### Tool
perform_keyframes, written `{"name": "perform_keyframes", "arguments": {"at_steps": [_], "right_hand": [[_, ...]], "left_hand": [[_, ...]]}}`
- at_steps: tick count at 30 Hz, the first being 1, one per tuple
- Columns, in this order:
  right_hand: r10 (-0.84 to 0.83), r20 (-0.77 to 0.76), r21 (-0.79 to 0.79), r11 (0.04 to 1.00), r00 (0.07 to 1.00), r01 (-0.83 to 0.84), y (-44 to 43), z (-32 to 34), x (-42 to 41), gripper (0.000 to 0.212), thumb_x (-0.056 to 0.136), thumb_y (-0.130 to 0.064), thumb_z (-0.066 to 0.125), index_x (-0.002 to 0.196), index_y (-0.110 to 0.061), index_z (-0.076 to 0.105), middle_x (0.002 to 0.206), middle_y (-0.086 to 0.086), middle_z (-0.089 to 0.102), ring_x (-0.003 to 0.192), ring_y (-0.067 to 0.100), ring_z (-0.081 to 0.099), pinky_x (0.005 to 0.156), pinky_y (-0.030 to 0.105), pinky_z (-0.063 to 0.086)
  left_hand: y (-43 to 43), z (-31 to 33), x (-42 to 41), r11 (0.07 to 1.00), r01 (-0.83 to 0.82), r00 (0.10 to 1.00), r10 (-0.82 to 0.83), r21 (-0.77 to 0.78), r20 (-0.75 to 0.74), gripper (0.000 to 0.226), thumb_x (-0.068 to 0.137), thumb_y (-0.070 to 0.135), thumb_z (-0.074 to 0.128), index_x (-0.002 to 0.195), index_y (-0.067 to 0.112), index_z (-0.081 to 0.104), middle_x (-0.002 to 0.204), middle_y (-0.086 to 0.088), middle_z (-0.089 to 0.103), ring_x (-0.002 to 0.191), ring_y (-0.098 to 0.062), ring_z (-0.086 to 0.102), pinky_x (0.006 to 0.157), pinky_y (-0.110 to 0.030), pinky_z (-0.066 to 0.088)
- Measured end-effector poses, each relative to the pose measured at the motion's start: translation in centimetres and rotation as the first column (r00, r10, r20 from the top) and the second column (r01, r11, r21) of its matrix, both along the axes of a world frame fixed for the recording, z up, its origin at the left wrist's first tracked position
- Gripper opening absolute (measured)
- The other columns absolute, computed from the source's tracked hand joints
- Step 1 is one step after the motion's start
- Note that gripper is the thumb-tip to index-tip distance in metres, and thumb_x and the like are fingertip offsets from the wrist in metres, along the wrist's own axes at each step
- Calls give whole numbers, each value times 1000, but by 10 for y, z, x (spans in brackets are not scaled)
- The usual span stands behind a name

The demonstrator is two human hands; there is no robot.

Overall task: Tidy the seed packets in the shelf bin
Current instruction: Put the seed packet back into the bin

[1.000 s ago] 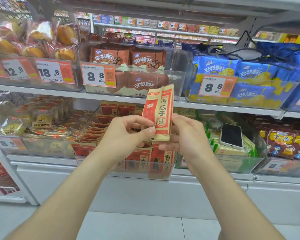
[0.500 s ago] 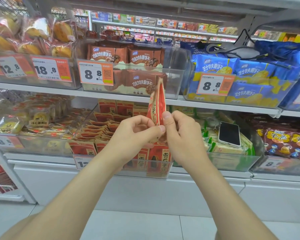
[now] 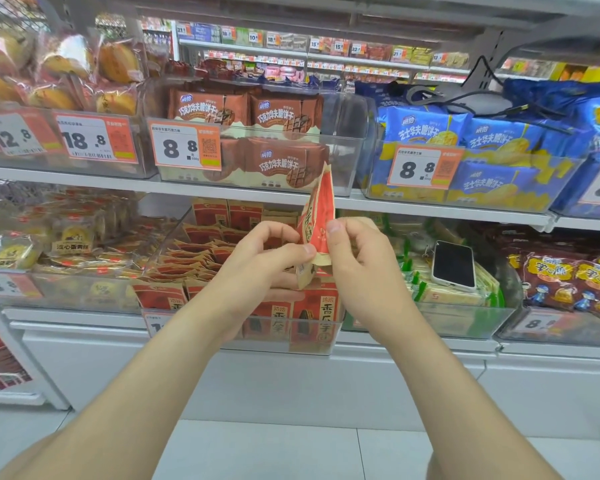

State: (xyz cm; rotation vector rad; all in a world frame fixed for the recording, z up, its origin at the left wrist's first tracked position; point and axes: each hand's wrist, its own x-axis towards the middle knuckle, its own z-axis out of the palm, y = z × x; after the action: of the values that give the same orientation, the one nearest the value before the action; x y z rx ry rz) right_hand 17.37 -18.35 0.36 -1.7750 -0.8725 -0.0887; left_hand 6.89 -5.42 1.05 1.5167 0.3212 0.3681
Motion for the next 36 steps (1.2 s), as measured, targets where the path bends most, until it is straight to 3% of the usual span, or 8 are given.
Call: {"name": "perform_keyframes", "arguments": {"at_steps": [5,8,13,20,25,29,34,36], "right_hand": [[182,-416,219,971,891,-96,-5,8,-1,40,95,-14,64,129,-34,60,110,-1,80,102,22,77,89,51,65],[195,-388,140,978,901,-152,-10,12,-3,42,97,-3,62,126,-33,63,104,3,82,95,24,80,87,56,65],[326,-422,-54,923,846,-382,-11,6,-11,35,93,4,68,118,-17,58,102,11,81,92,33,81,81,59,66],[268,-309,-9,958,912,-285,-1,2,-15,19,110,-42,56,103,-26,64,92,13,79,83,44,78,76,64,64],[300,-389,56,951,871,-303,-1,5,-12,18,113,-19,51,106,-4,58,95,28,74,83,49,77,74,66,64],[367,-358,73,928,859,-365,-7,8,-13,31,115,-32,47,112,-9,68,101,16,78,83,35,80,77,56,66],[232,-301,68,973,925,-222,-1,-3,-9,63,78,-78,74,112,-30,50,96,5,64,75,21,69,67,51,64],[124,-295,75,992,947,-106,1,-2,-8,73,72,-78,78,124,-38,46,95,1,68,77,13,69,68,40,59]], "left_hand": [[3,-5,-2,985,85,996,-87,153,4,74,96,17,75,152,54,43,115,1,81,109,-18,78,103,-45,57],[0,-10,3,989,76,995,-83,129,50,48,103,37,70,144,56,55,124,4,79,117,-16,75,106,-47,55],[-1,-8,4,976,-196,975,183,91,129,44,86,61,75,119,36,61,118,-4,75,95,-15,79,72,-40,65],[-3,-9,5,982,-180,969,167,60,180,26,100,41,70,117,22,67,109,-8,78,88,-18,77,79,-35,63],[-2,-10,4,984,-173,968,160,52,193,23,107,34,62,109,15,74,94,-1,77,82,-12,72,75,-31,56],[4,-8,0,995,-96,980,91,20,178,27,104,44,61,110,22,75,105,-8,77,98,-23,75,92,-50,60],[-8,1,2,999,26,982,-21,-20,190,40,106,46,52,120,11,64,111,-18,76,100,-10,78,85,-33,65],[-13,0,-3,987,141,974,-126,-70,188,46,102,45,54,133,10,56,132,-9,74,122,-16,73,98,-46,62]]}}
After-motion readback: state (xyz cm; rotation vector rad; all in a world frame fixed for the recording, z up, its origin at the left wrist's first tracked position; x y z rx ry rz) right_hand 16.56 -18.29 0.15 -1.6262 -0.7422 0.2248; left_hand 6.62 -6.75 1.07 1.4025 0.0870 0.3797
